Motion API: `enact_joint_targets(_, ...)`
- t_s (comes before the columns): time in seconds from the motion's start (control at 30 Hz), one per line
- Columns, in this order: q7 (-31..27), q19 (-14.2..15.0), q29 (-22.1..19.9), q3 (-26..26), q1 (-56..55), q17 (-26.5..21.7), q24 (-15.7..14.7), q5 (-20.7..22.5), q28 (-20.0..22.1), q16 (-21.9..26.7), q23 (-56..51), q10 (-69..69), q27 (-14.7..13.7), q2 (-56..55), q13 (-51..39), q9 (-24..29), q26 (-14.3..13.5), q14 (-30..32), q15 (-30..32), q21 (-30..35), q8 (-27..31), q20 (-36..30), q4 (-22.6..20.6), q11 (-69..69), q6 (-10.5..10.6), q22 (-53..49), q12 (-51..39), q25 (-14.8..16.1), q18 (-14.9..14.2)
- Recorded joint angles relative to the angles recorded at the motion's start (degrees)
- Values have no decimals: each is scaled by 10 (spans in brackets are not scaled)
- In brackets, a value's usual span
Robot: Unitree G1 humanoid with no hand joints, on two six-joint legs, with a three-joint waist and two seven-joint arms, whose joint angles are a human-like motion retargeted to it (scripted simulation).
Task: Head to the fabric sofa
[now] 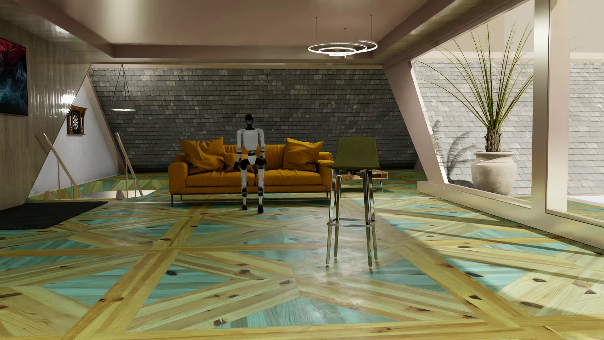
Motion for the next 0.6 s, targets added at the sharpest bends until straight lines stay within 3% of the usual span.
enact_joint_targets(0.07,27,11,38,0,24,-3,8,-28,-13,-14,16,3,9,-39,22,-4,10,-28,81,8,7,2,-9,89,-19,21,-11,-5,4)
enact_joint_targets(0.17,67,81,97,-4,30,-51,17,-124,-57,-9,-3,44,-28,-159,43,3,-49,-76,175,55,-58,-25,-23,321,-44,16,-44,-36,26)
enact_joint_targets(0.23,87,84,75,-13,44,-59,32,-179,-85,12,-23,56,-13,-235,61,8,-90,-100,140,40,-82,-52,-39,436,-62,19,-80,-29,37)
enact_joint_targets(0.3,97,112,43,-19,61,-48,53,-193,-91,30,-37,65,11,-287,81,10,-94,-121,113,2,-89,-70,-49,463,-74,27,-126,-2,42)
enact_joint_targets(0.4,100,108,40,-27,85,-40,49,-242,-69,43,-56,72,11,-300,99,9,-76,-145,57,-16,-151,-54,-52,356,-80,26,-181,10,45)
enact_joint_targets(0.47,100,110,49,-30,104,-38,32,-246,-54,50,-58,64,8,-287,98,6,-79,-154,29,-14,-173,-38,-50,223,-79,9,-201,4,46)
enact_joint_targets(0.57,110,117,51,-27,129,-26,15,-257,-39,64,-46,39,9,-247,81,-1,-95,-159,61,-10,-241,-39,-41,17,-73,-24,-206,-4,42)
enact_joint_targets(0.6,117,96,52,-24,137,-22,10,-266,-37,68,-42,29,8,-233,73,-4,-97,-158,81,-5,-289,-42,-38,-37,-71,-31,-202,-11,40)
